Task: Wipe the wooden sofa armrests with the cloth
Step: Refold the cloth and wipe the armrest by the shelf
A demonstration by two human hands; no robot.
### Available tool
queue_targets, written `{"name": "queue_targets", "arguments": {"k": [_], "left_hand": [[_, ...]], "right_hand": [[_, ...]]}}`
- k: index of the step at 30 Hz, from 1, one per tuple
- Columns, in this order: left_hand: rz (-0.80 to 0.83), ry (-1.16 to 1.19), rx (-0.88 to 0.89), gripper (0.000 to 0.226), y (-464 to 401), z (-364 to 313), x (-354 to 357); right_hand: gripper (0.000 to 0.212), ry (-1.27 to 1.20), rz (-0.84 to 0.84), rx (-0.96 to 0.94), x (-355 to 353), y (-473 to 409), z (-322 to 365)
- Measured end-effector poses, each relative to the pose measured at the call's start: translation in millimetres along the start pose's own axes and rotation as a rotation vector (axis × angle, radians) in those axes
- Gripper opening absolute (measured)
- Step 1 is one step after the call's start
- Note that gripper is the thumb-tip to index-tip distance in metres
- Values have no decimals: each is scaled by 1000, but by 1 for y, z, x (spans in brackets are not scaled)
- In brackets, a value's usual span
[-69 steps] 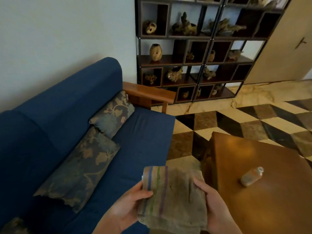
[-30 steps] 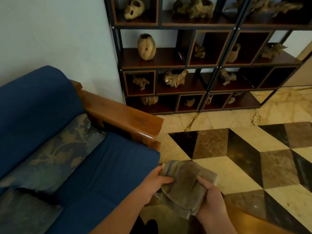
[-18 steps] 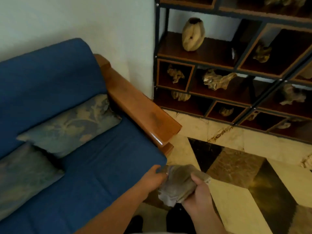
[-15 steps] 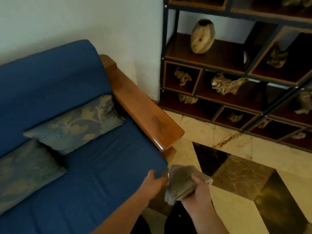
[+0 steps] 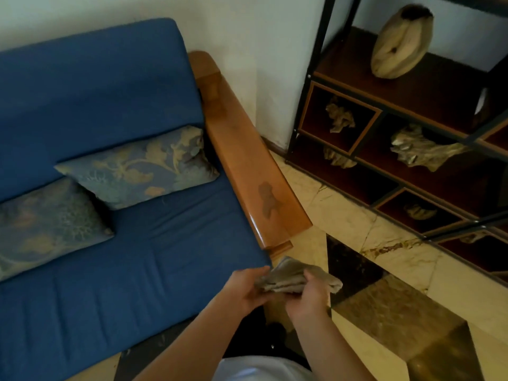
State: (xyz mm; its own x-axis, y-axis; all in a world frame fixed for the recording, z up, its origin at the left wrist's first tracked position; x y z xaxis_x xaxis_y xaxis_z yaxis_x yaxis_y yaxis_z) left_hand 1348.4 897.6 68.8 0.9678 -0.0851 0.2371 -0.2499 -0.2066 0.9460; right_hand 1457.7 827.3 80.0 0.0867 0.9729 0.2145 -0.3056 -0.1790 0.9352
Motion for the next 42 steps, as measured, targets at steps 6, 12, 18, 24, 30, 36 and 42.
{"name": "queue_targets", "arguments": {"k": [6, 12, 18, 24, 30, 36, 42], "left_hand": [[-208, -215, 111, 62, -34, -42, 8], [-194, -59, -6, 27, -73, -70, 26], [-71, 409, -325, 17, -92, -93, 52], [-83, 392, -233, 34, -123, -113, 83], [-320, 207, 14, 33, -163, -141, 81], [-629, -192, 194, 43, -163, -194, 23], [-605, -866, 602, 10, -202, -295, -1]], "right_hand": [[41, 304, -63, -78, 34, -21, 18], [41, 479, -35, -99, 79, -56, 38], [54, 580, -43, -27, 122, -113, 43], [53, 910, -32, -61, 149, -166, 56], [44, 1158, 109, -142, 194, -188, 71], [58, 1213, 123, -249, 236, -201, 63], [60, 1096, 102, -342, 251, -217, 40]]}}
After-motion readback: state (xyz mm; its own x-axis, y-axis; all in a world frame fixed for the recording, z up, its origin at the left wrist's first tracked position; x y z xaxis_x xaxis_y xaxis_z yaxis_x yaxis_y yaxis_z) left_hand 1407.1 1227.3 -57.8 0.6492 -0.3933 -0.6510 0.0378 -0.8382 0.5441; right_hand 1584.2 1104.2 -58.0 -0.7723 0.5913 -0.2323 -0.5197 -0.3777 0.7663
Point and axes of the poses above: each hand's wrist, its own y-axis away from the middle knuckle, its own x-axis out of the palm, z = x × y, the point moved 6 cm from there along -y, towards the middle knuckle, and after that the axes turned 6 degrees about -y, right-handed, at the moved point
